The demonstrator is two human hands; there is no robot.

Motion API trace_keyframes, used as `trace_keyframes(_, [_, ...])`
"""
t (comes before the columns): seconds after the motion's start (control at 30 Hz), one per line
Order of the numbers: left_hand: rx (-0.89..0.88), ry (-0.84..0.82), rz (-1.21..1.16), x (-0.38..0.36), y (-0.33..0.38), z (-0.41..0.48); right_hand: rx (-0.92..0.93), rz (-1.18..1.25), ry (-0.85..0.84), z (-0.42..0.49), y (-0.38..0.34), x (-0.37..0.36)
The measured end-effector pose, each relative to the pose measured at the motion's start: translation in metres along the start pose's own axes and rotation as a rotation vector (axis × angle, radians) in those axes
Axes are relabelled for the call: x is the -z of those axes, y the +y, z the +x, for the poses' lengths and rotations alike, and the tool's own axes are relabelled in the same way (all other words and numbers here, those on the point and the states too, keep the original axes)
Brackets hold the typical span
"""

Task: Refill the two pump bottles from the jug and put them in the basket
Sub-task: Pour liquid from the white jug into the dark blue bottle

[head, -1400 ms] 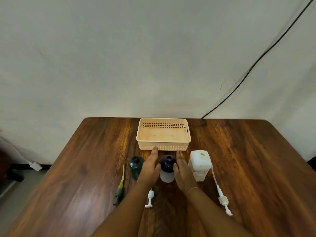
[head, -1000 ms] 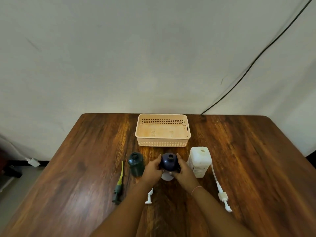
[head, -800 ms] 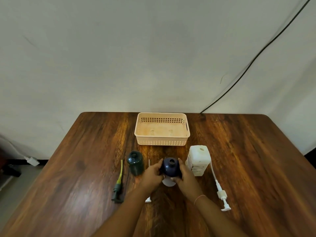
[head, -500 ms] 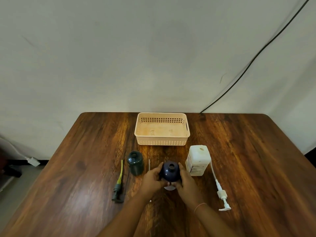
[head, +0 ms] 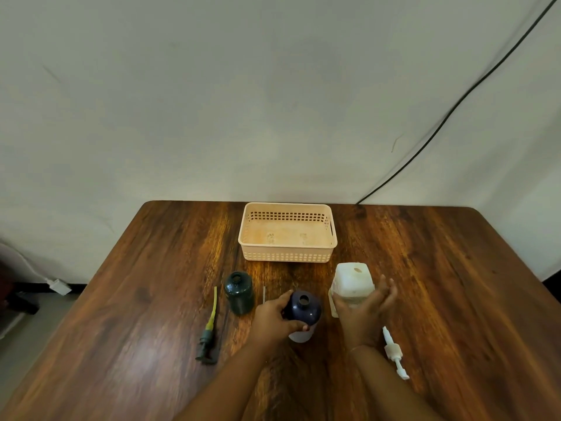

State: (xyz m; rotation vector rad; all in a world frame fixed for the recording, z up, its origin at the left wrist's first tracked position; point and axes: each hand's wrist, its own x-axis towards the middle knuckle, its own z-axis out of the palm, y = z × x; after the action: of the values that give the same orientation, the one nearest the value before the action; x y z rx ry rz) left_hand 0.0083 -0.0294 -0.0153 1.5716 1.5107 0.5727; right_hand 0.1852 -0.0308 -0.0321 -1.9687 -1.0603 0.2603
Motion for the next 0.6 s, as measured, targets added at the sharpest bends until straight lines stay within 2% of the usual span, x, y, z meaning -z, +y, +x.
trace_keyframes(0.07, [0.007, 0.007, -0.002, -0.001, 0.000, 0.000, -0.137, 0.134, -0.127, 0.007, 0.007, -0.007])
trace_keyframes(0.13, [0.005, 0.011, 0.003, -0.001, 0.000, 0.000, -0.190, 0.248, -0.179, 0.007, 0.015, -0.011])
trace_keyframes(0.6, [0.047, -0.012, 0.118, 0.002, 0.007, 0.008, -0.214, 0.188, -0.119, -0.029, 0.031, 0.009])
